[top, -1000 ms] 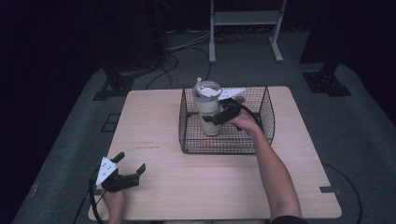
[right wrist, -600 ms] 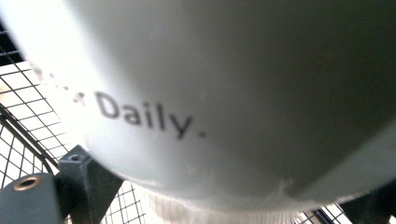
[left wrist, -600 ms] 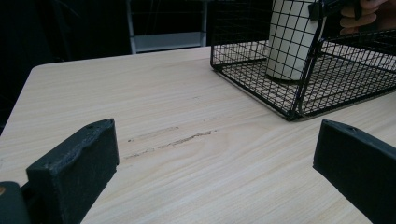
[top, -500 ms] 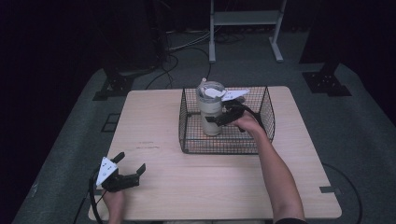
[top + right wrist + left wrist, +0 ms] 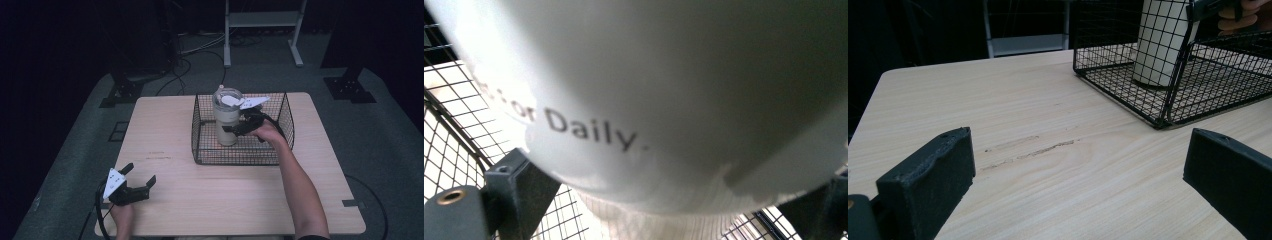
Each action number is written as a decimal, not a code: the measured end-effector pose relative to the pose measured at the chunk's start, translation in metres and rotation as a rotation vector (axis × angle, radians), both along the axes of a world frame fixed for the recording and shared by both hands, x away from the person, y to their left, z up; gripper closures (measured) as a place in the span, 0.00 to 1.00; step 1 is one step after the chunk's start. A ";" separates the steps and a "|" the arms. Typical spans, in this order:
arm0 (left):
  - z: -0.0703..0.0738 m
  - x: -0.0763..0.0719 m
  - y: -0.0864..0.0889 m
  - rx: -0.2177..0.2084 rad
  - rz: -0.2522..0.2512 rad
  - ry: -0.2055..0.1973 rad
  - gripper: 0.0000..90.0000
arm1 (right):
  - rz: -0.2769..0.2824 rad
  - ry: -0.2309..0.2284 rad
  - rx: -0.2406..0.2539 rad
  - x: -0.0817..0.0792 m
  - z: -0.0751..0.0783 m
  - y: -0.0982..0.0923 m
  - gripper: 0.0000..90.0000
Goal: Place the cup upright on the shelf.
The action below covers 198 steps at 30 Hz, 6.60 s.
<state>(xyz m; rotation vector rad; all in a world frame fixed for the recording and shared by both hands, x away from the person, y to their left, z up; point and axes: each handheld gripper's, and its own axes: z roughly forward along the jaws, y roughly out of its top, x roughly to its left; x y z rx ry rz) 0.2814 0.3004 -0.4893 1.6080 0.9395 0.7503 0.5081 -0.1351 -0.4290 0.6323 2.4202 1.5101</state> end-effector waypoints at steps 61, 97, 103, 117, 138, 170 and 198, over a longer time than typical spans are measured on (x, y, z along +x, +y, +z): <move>0.000 0.001 -0.003 0.015 0.002 0.003 0.00 | -0.066 -0.052 -0.029 -0.063 0.055 -0.057 0.10; -0.001 0.001 -0.005 0.027 0.002 0.004 0.00 | -0.052 -0.052 -0.016 -0.120 0.068 -0.082 0.10; -0.001 0.001 -0.005 0.032 0.002 0.005 0.00 | -0.037 -0.054 -0.021 -0.132 0.065 -0.086 0.10; -0.001 0.001 -0.005 0.036 0.002 0.005 0.00 | -0.018 -0.046 -0.004 -0.155 0.052 -0.094 0.10; -0.001 0.000 -0.005 0.043 0.004 0.007 0.00 | -0.011 -0.028 0.000 -0.180 0.022 -0.108 0.10; -0.001 0.000 -0.006 0.046 0.007 0.007 0.00 | -0.075 0.001 0.011 -0.208 -0.021 -0.134 0.10; 0.000 0.000 -0.006 0.047 0.008 0.012 0.00 | -0.166 -0.037 0.074 -0.227 -0.046 -0.144 0.10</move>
